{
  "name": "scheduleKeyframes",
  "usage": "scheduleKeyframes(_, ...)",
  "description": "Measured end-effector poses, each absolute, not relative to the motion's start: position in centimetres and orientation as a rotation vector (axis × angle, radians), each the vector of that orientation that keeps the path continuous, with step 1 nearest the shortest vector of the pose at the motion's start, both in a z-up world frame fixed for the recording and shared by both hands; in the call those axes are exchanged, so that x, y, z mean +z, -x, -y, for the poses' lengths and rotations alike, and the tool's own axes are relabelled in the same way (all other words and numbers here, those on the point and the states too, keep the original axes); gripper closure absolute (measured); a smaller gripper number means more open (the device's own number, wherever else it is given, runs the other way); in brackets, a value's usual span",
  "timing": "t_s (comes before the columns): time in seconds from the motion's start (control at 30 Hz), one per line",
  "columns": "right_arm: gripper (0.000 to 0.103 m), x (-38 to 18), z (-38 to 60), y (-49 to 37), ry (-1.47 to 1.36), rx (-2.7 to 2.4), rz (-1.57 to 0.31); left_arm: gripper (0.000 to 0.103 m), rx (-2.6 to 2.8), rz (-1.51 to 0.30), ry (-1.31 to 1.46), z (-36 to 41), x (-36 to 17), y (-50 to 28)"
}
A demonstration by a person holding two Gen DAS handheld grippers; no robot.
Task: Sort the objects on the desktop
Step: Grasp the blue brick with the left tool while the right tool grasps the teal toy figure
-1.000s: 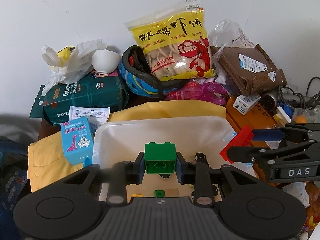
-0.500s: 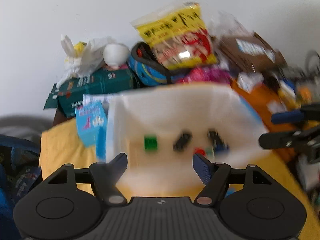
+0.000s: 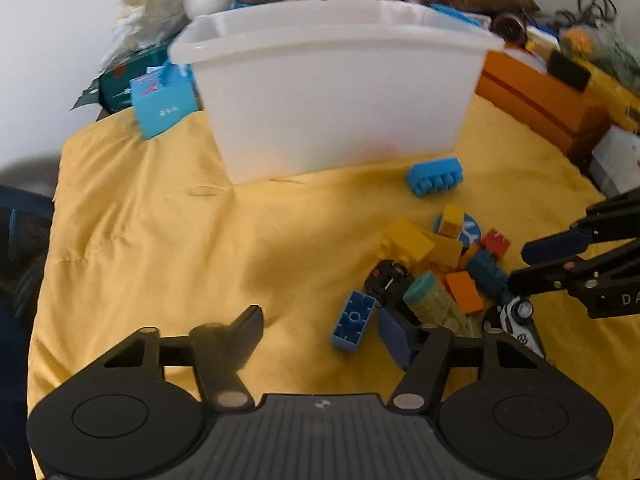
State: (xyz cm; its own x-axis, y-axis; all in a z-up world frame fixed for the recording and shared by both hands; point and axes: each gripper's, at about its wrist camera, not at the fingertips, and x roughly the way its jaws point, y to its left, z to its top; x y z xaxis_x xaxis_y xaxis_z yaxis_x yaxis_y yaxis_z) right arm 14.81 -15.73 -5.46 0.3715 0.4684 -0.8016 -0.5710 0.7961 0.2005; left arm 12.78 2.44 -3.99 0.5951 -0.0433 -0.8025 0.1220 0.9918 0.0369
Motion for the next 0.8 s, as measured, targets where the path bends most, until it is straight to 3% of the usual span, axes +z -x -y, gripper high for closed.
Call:
scheduleKeyframes(0.17,0.062,-6.4,15.1,-14.9,0.106,0.660,-0.996,0.042,-0.111,-0.930,-0.100,-1.8,-4.8,-13.2)
scheduleKeyframes(0.3,0.060,-6.9,14.5,-15.2,0.115,0.667,-1.009,0.067,-0.149,-0.965,-0.094,-1.6,-5.8,-13.6)
scheduleKeyframes(0.37,0.065,-7.2,14.2,-15.2,0.143,0.679,-1.020,0.072,-0.152,-0.952,-0.113,-1.4,-5.8,-13.3)
scheduleKeyframes(0.43,0.069,-7.2,14.3,-15.0,0.156,0.697,-1.009,0.083,-0.159,-0.948,-0.111,-1.4,-5.7,-13.0)
scheduleKeyframes(0.53,0.080,-6.7,15.3,-14.7,0.146,0.707,-0.994,0.086,-0.159,-0.943,-0.083,-1.8,-5.3,-12.5)
scheduleKeyframes(0.8,0.081,-4.5,17.3,-14.1,0.119,0.703,-0.944,0.086,-0.142,-0.867,0.005,-3.1,-2.5,-11.5)
